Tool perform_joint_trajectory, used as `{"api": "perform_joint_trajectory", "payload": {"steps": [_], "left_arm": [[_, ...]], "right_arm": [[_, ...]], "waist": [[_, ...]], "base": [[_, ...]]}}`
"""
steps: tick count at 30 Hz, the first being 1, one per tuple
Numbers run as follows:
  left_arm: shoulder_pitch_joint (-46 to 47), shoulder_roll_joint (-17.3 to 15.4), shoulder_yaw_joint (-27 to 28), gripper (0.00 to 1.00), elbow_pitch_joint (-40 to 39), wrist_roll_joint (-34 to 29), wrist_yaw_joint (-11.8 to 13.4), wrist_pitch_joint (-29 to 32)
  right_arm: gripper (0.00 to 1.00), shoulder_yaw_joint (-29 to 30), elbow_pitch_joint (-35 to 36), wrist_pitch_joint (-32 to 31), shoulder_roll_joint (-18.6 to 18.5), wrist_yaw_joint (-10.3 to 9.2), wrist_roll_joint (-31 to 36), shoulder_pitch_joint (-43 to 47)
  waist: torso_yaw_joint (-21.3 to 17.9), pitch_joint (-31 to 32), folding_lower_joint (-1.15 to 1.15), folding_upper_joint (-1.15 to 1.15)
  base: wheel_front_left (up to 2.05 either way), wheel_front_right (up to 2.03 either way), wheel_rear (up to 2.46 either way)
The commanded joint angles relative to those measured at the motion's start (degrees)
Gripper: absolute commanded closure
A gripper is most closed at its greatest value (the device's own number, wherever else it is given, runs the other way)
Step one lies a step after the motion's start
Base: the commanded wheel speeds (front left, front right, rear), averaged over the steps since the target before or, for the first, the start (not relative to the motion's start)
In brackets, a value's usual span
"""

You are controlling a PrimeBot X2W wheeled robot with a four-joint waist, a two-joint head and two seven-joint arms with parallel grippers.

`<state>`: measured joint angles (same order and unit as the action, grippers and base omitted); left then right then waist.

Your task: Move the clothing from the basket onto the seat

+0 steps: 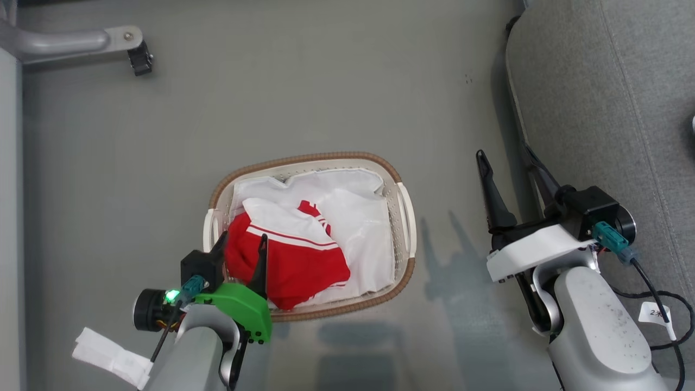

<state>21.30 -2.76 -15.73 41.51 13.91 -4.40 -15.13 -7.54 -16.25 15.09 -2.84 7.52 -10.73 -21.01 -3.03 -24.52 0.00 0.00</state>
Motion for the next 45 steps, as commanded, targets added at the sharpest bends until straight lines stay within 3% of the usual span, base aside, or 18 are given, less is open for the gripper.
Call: {"api": "perform_joint_trajectory", "payload": {"steps": [1, 9, 15, 22, 32, 45], "left_arm": [[2.20, -0.27, -0.34, 0.00, 1.80, -0.66, 0.39, -0.02], [11.03, -0.50, -2.30, 0.00, 13.00, -4.31, -0.14, -0.03], [17.66, -1.50, -4.10, 0.00, 22.09, -6.56, 0.98, 0.17], [24.06, -2.64, -6.01, 0.00, 29.95, -8.27, 1.97, 5.14], [27.74, -3.70, -8.66, 0.00, 32.12, -9.95, 4.57, 15.56], [31.46, -4.72, -11.62, 0.00, 32.38, -11.40, 4.59, 20.46]], "right_arm": [[0.00, 0.03, 0.38, 0.11, -0.19, -0.07, -0.27, -1.15], [0.00, -0.89, 0.88, 0.11, -0.20, -0.07, -0.79, -3.52], [0.00, -1.89, 1.47, 0.11, -0.19, -0.07, -1.54, -5.45], [0.00, -3.02, 1.79, 0.11, -0.17, -0.06, -2.81, -6.74], [0.00, -4.32, 2.15, 0.11, -0.18, -0.06, -4.49, -7.33], [0.00, -4.85, 3.66, 0.11, -0.17, -0.06, -6.57, -9.01]], "waist": [[-3.07, -6.19, 0.00, 0.00], [-4.52, -12.07, 0.00, 0.00], [-5.80, -16.27, 0.00, 0.00], [-7.29, -19.84, 0.00, 0.00], [-9.02, -22.93, 0.00, 0.00], [-10.73, -27.96, 0.00, 0.00]], "base": [[0.00, 0.00, 0.00], [0.00, 0.00, 0.00], [0.00, 0.00, 0.00], [0.00, 0.00, 0.00], [0.00, 0.00, 0.00], [0.00, 0.00, 0.00]]}}
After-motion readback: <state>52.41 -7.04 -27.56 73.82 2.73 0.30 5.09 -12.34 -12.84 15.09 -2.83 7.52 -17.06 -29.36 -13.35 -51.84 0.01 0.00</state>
